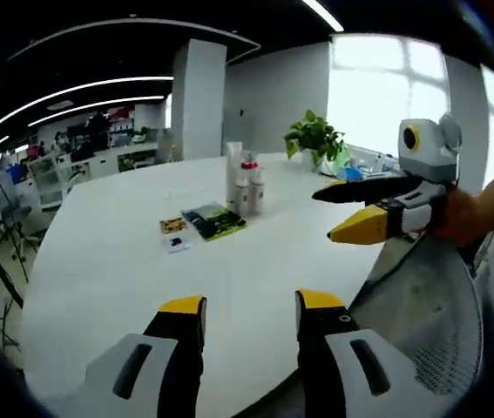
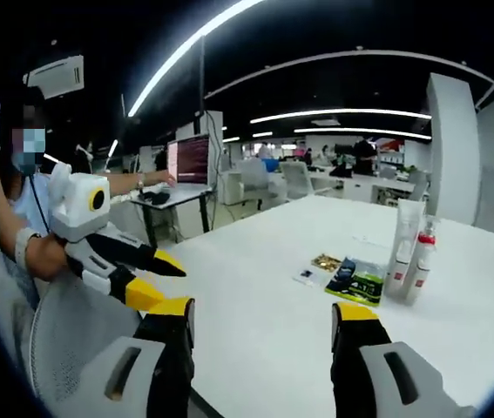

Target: Arrange the skincare products in the storage area until every visible bottle or jar stands upright without overlapping.

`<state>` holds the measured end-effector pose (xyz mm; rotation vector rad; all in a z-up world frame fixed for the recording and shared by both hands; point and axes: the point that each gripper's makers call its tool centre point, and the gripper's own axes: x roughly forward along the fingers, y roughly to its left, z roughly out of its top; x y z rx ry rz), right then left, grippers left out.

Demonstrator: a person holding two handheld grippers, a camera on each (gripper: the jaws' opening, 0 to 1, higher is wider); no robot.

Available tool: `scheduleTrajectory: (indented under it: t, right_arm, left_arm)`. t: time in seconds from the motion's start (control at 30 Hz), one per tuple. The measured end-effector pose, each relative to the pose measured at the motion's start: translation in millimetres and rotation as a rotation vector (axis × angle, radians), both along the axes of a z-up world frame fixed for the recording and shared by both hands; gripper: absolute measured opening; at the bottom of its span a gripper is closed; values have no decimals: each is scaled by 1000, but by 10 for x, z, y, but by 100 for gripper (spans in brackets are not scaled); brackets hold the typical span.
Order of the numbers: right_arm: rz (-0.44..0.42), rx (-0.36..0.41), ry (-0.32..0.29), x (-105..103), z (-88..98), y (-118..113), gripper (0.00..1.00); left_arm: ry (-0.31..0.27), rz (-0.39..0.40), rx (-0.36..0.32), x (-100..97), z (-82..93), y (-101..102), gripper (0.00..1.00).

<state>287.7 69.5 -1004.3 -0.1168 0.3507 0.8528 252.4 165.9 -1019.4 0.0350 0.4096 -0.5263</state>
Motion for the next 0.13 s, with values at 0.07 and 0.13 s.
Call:
scheduleTrajectory:
  t: [0.07,0.13]
  right_arm:
    - [-17,15,-8,46,29,-9,64]
    - [-20,44,0,41,59,-13,65]
  left_arm:
    - [-52,-14,-7,20,90,-15,46]
    - [-51,-2,-20,27,130,28,52]
